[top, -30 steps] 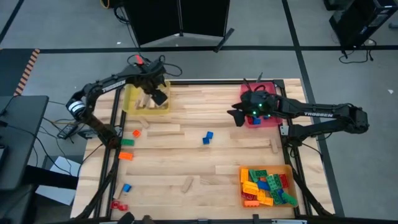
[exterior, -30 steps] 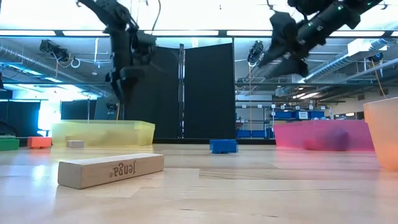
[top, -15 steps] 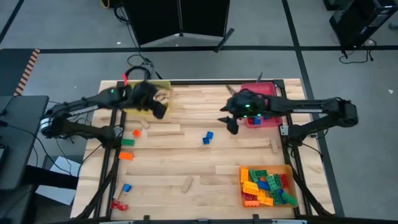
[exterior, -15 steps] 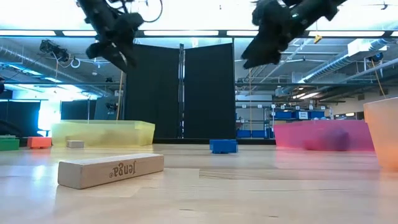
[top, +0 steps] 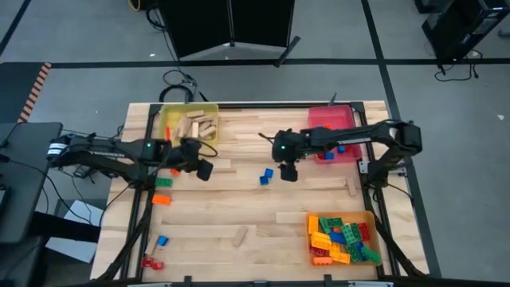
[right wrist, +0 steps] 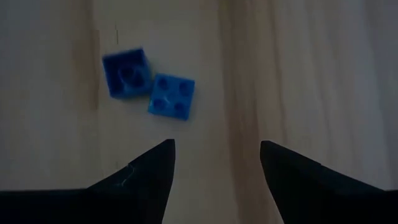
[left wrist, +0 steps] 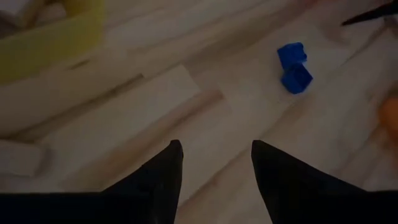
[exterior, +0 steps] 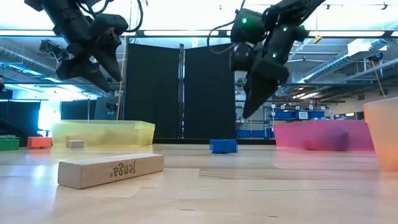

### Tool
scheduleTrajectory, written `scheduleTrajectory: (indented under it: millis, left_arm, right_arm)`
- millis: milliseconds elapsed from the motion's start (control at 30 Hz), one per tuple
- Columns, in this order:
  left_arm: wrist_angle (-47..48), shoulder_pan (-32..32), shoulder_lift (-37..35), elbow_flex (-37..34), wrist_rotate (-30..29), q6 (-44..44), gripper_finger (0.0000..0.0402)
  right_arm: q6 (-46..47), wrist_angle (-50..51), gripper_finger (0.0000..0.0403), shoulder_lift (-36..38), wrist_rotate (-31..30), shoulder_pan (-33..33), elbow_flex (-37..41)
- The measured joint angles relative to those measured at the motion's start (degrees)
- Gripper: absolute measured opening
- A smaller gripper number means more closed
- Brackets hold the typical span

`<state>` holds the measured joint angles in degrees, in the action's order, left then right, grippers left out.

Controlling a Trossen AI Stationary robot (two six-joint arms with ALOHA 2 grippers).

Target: Sort blocks by size

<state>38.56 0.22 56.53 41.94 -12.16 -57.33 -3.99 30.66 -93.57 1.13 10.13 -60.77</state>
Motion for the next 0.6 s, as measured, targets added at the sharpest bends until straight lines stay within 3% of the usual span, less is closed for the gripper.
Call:
scheduleTrajectory:
  millis: [200, 600]
  left_arm:
    - [-2.7, -2.7, 0.0, -0.3, -0.2, 1.3, 0.0199]
    - [-2.9, -3.0, 0.0, -0.3, -0.7, 3.2, 0.0199]
  right_arm:
    - [-5.2, -1.9, 0.025, -5.4, 0.2, -0.1, 0.0]
    - [-5.2, -10.9, 0.0274, -13.2, 2.0, -4.1, 0.0]
